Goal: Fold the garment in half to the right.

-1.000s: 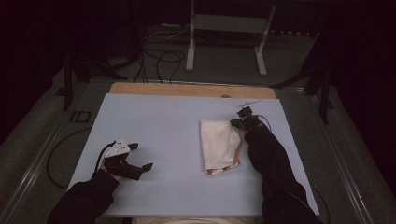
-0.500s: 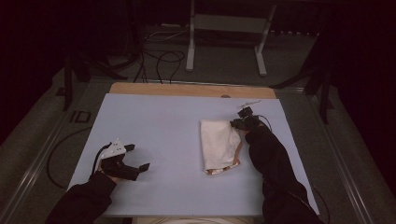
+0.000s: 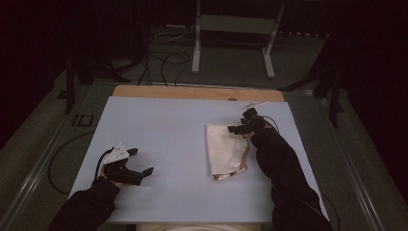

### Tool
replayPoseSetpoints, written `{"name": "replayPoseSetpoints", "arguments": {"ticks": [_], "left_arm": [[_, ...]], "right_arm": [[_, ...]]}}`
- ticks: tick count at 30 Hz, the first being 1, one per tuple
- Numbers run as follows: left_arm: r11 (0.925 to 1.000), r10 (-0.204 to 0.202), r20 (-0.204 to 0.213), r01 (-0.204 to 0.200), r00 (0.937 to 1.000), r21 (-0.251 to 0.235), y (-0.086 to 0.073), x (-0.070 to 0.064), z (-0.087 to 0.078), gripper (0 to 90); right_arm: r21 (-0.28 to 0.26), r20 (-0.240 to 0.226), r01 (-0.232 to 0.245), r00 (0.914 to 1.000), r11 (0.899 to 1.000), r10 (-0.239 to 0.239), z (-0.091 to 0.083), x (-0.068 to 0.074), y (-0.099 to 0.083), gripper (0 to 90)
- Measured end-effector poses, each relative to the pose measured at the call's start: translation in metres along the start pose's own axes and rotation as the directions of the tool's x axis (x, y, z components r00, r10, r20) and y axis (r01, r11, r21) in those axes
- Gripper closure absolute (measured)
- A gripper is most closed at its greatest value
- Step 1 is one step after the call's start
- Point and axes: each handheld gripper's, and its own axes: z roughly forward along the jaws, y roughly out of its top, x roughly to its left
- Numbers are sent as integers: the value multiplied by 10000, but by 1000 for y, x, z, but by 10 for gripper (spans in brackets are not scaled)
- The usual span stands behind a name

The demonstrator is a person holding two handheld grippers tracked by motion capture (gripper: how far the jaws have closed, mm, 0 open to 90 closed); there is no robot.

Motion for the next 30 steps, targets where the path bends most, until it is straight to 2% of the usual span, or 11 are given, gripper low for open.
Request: {"name": "replayPoseSetpoints", "arguments": {"ticks": [2, 5, 11, 22, 30], "left_arm": [[10000, 35, 6, -35, 10000, 21, 0, 0, 0, 3], [10000, 24, 58, -24, 10000, 8, 0, 0, 0, 3], [10000, 14, 91, -14, 10000, 50, 0, -1, 1, 3], [9999, 93, 109, -94, 9999, 113, 1, -1, -2, 3], [9999, 97, 115, -98, 9999, 73, 1, -2, -3, 3]], "right_arm": [[2, -254, 118, 9996, 9999, -118, 1, 4, 1, 137], [-64, -590, 133, 9982, 9999, -136, 1, 9, 3, 137], [18, -880, 337, 9956, 9994, -334, -1, 19, 8, 132], [43, -1135, 726, 9909, 9973, -717, -10, 30, 16, 114], [-395, -1346, 921, 9862, 9950, -967, -20, 36, 11, 103]]}}
